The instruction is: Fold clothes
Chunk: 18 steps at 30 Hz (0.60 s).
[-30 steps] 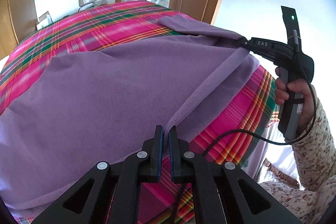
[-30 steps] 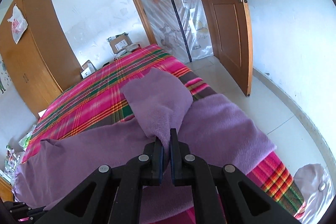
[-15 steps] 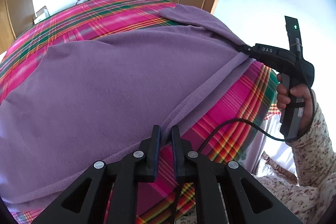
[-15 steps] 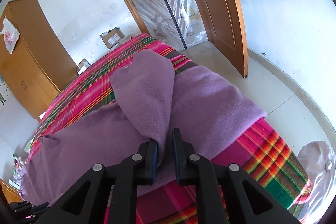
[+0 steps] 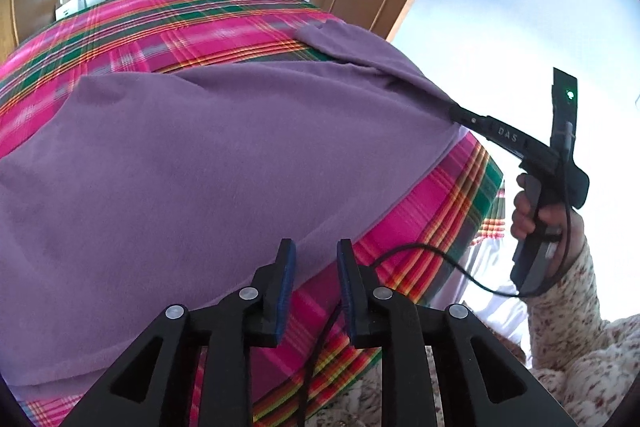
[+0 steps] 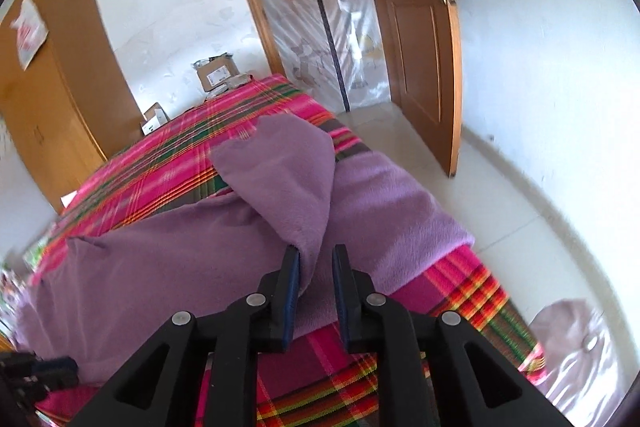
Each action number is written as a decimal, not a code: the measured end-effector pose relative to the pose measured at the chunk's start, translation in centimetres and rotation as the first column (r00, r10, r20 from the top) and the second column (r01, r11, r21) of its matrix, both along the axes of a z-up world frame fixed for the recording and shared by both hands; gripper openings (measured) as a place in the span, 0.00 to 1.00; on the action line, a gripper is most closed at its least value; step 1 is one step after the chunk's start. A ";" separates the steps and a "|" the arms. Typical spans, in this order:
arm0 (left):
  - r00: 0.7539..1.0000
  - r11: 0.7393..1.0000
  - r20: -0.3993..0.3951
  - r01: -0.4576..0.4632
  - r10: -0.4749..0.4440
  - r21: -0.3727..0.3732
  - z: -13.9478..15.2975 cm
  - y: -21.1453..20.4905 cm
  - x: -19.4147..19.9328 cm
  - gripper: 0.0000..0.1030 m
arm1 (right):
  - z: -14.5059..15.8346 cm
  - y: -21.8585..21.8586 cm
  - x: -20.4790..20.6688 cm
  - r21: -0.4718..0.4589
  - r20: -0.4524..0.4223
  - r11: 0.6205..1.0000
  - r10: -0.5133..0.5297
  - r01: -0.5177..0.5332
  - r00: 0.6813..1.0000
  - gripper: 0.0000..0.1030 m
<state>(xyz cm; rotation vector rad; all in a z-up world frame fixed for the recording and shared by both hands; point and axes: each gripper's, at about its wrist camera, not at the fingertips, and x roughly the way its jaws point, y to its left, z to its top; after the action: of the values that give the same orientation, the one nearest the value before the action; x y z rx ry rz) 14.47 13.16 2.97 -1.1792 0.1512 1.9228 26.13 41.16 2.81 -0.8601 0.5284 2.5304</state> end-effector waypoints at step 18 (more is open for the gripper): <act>0.998 1.000 0.060 0.008 -0.010 0.028 0.3 2.4 -1.8 0.21 | -1.9 0.5 0.9 0.052 0.133 0.998 0.026 -0.033 0.991 0.24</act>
<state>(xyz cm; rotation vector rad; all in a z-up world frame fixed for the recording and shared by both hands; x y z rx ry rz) 12.66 15.57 3.32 -1.2147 0.0974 1.8734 27.04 41.61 0.92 -1.0142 0.4059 2.4801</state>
